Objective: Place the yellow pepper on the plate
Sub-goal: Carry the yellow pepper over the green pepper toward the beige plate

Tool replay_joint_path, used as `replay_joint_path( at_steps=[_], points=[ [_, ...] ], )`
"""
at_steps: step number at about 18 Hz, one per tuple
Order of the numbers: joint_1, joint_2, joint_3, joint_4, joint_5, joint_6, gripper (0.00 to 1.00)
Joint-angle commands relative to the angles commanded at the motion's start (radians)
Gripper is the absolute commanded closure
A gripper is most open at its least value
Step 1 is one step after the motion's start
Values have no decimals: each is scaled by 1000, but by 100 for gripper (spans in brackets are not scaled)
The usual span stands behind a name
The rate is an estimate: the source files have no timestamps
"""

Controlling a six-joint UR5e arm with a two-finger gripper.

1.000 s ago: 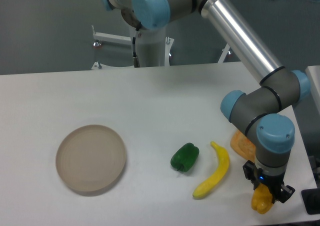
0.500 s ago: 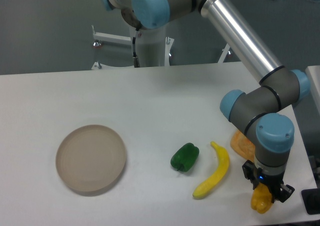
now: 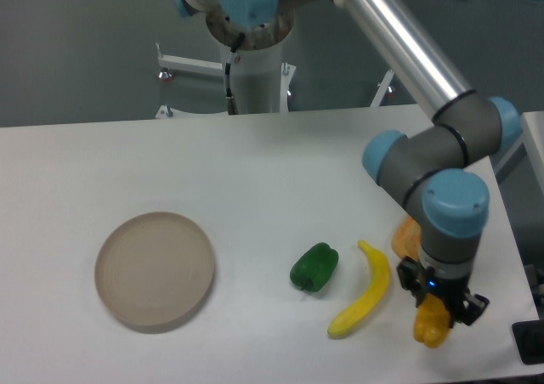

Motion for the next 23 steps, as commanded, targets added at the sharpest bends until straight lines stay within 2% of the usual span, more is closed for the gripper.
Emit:
replay_joint_path(
  at_steps=[3,6,9,13,18,23],
  points=[
    [-35,120,-89,-100,-2,-121,43],
    [-83,169,-106,-160,-5,-270,43],
    [-124,197,-106,-166,-27,-378,43],
    [-195,208,-115,-168,-94,-545,43],
    [-285,215,-183,-165,-135,-675,43],
    [-379,169,-220,-148,-129,-823,43]
  ],
)
